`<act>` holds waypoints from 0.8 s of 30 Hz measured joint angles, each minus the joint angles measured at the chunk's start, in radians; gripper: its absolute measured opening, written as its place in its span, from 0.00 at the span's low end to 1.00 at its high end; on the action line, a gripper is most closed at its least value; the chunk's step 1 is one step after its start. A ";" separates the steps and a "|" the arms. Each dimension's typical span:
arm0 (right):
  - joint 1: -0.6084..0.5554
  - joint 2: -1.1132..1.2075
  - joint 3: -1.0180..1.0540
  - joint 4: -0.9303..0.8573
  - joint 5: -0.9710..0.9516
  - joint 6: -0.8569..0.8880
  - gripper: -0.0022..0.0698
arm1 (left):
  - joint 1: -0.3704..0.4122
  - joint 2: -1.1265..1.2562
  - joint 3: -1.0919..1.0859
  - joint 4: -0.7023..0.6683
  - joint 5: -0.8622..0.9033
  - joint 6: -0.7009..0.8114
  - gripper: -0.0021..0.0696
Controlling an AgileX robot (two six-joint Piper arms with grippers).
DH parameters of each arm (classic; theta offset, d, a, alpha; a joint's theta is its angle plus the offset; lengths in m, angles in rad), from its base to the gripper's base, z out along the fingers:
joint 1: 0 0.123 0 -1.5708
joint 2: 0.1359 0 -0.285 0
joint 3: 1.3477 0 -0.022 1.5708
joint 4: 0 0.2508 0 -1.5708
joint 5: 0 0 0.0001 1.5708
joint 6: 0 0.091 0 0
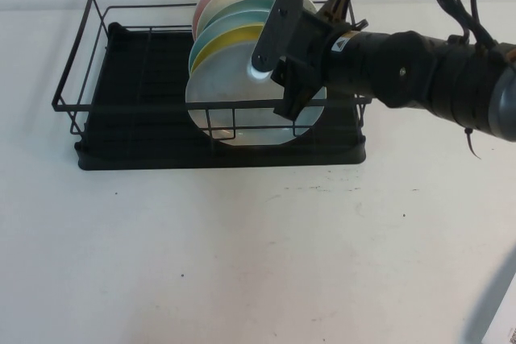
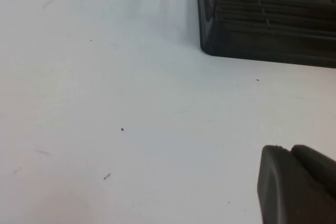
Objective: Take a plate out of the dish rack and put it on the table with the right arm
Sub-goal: Grasp the plate from the shelf
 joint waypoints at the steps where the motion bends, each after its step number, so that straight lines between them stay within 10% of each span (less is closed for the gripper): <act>1: -0.002 0.002 0.000 0.006 -0.005 -0.012 0.44 | 0.000 0.000 0.000 0.000 0.000 0.000 0.02; 24: -0.027 0.080 -0.118 0.052 0.057 -0.062 0.37 | 0.000 0.000 0.000 0.000 0.000 0.000 0.02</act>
